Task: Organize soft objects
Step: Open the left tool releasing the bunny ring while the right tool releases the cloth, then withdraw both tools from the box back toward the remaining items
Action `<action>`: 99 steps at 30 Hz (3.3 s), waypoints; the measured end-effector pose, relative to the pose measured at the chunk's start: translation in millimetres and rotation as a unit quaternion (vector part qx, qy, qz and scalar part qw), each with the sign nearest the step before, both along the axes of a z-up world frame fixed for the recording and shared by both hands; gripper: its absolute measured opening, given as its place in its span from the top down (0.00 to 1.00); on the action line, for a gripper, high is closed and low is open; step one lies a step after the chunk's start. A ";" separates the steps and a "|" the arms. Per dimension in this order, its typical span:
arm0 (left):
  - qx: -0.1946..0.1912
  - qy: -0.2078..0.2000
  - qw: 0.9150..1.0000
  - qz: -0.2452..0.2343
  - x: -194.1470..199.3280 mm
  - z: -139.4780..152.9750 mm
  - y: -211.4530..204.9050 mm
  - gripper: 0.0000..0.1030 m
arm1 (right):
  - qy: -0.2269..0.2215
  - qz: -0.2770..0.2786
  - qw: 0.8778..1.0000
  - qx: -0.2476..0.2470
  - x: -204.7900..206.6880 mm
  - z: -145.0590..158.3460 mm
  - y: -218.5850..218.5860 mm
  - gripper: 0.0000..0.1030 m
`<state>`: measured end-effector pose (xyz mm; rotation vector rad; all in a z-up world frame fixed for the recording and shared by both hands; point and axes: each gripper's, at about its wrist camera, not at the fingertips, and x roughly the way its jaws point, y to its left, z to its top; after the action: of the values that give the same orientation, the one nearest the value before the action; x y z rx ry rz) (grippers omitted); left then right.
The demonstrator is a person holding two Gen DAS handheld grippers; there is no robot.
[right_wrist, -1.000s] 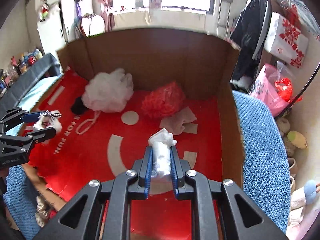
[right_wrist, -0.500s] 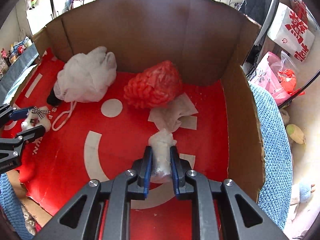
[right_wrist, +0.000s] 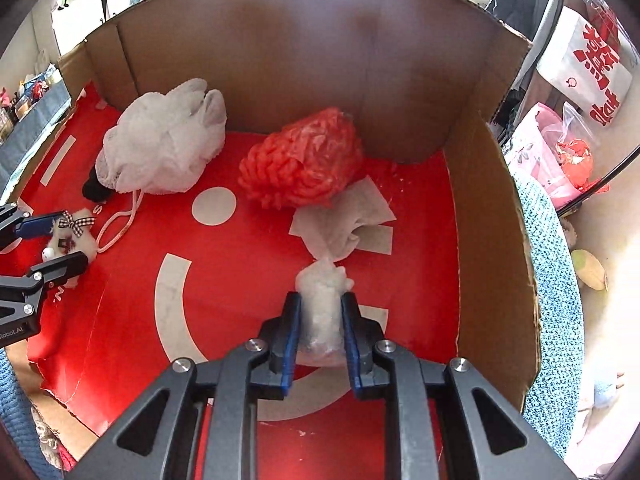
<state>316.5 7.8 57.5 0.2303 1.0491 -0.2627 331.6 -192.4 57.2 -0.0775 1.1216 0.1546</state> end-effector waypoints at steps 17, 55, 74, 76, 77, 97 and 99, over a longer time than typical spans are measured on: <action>-0.019 -0.010 1.000 -0.006 0.3 2.4 12.4 0.40 | -0.007 0.013 1.000 -0.006 -5.6 3.1 6.0 0.61; -0.119 -0.274 0.954 0.025 -159.3 131.4 14.6 0.06 | -0.213 0.012 0.976 0.036 -132.6 136.4 1.4 0.10; -0.119 -0.333 0.932 0.074 -257.9 119.4 14.6 0.01 | -0.320 -0.038 0.945 0.049 -259.8 137.8 1.0 0.00; -0.119 -0.331 0.933 0.077 -264.5 113.3 13.1 0.01 | -0.321 -0.044 0.945 0.044 -267.8 132.0 0.7 0.00; -0.120 -0.331 0.933 0.079 -267.3 110.8 12.6 0.01 | -0.321 -0.048 0.945 0.045 -272.1 128.5 -0.2 0.00; -0.109 -0.275 0.951 0.086 -282.8 52.6 4.5 0.01 | -0.273 -0.075 0.958 0.057 -299.7 55.5 -0.8 0.00; -0.108 -0.268 0.954 0.086 -282.0 47.8 3.5 0.01 | -0.264 -0.073 0.960 0.058 -298.0 49.8 0.7 0.00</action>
<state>34.5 11.3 105.2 0.0060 0.4915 -0.1424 33.6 -191.7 106.9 0.0674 0.5787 0.0607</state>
